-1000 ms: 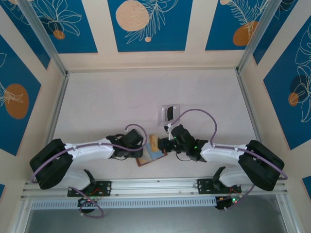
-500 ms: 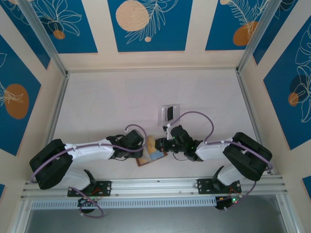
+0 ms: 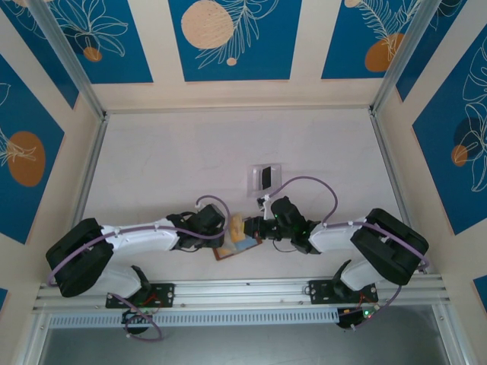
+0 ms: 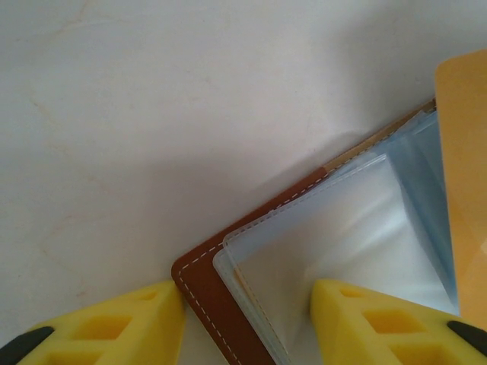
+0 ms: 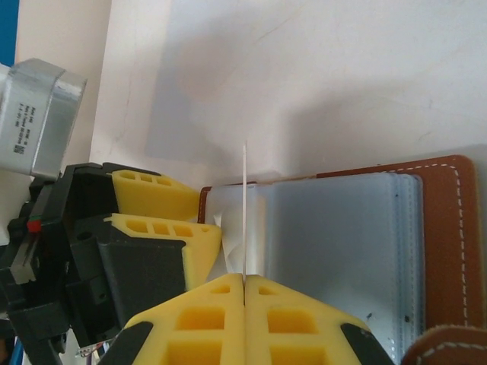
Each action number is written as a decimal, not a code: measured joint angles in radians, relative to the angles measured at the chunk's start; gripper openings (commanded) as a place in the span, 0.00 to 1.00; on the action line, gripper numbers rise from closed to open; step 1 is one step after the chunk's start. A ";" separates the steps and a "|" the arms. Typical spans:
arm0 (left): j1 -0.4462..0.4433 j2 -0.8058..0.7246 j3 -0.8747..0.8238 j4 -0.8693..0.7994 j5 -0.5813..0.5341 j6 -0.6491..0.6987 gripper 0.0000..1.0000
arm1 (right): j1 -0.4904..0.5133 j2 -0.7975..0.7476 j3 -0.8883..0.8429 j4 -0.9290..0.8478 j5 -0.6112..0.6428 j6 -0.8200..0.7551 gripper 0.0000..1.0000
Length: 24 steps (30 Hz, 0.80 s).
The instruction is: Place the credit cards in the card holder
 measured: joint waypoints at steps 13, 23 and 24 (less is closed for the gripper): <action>-0.002 -0.001 -0.003 0.005 -0.002 0.000 0.47 | 0.006 0.015 0.000 -0.014 -0.003 0.000 0.00; -0.002 -0.001 -0.004 0.007 -0.003 -0.002 0.47 | -0.026 0.005 0.017 -0.034 -0.011 -0.007 0.00; -0.002 -0.001 -0.004 0.007 -0.003 -0.005 0.47 | -0.025 0.007 0.018 -0.031 -0.014 -0.007 0.00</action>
